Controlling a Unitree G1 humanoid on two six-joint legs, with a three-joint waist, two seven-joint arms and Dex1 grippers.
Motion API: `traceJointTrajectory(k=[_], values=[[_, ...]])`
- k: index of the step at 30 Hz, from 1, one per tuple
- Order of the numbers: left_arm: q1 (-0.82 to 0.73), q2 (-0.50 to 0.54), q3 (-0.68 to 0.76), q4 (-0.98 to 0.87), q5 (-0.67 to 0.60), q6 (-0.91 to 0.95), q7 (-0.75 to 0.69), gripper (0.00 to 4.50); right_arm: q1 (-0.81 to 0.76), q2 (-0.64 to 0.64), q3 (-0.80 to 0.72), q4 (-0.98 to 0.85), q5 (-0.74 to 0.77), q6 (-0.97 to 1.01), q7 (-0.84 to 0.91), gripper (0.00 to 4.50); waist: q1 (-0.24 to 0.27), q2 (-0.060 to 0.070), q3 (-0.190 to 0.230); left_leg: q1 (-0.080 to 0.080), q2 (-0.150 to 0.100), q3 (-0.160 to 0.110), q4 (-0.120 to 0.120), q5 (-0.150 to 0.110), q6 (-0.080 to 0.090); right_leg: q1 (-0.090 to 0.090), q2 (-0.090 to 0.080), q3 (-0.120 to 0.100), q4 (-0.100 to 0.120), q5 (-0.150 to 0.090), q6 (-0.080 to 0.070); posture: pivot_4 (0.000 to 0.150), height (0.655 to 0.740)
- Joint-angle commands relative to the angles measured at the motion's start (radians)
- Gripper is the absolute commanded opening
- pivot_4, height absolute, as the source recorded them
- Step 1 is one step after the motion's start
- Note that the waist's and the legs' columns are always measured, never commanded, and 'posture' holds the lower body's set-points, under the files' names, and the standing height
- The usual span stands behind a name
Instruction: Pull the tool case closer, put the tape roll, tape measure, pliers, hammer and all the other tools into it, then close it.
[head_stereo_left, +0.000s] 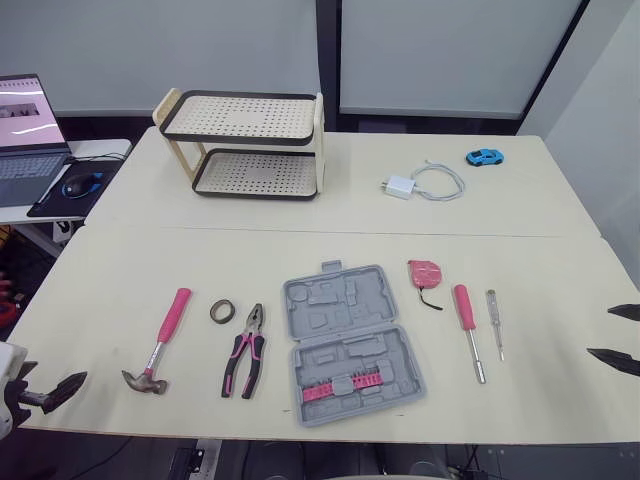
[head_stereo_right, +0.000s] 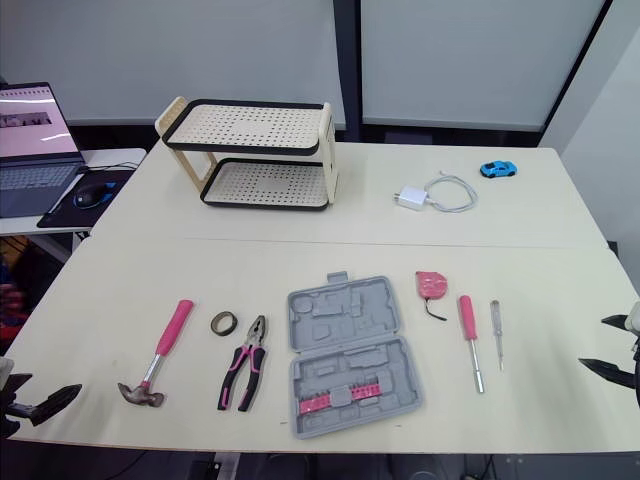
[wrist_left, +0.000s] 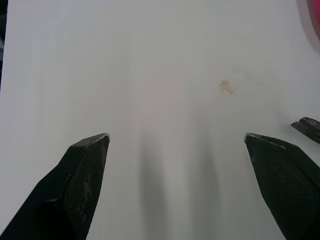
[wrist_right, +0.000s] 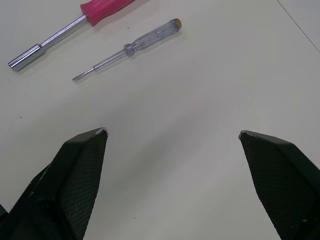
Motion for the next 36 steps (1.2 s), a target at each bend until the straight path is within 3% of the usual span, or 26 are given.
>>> traceJointTrajectory(k=[1,24,36], values=[[-0.001,0.035,0.006,0.009,-0.002,-0.004,-0.008,4.50,0.008,-0.008,-0.023,-0.020,0.008,-0.005,0.005,4.48,0.000,0.000,0.000,0.000,0.000,0.000,0.000,0.000,0.000,0.000,0.000,0.000,0.000,0.000,0.000,0.150,0.7350],[-0.058,0.080,0.031,0.157,-0.048,-0.080,-0.101,4.50,0.011,0.004,-0.041,-0.022,0.024,0.037,-0.029,4.48,0.000,0.000,0.000,0.000,0.000,0.000,0.000,0.000,0.000,0.000,0.000,-0.001,0.000,0.000,0.000,0.150,0.7350],[0.033,0.033,0.046,0.018,-0.106,-0.024,-0.108,4.50,0.023,0.015,-0.060,-0.036,0.028,0.025,-0.034,4.48,0.000,0.000,0.000,0.000,0.000,0.000,0.000,0.000,0.000,0.000,0.000,0.000,0.000,0.000,0.000,0.150,0.7350]])
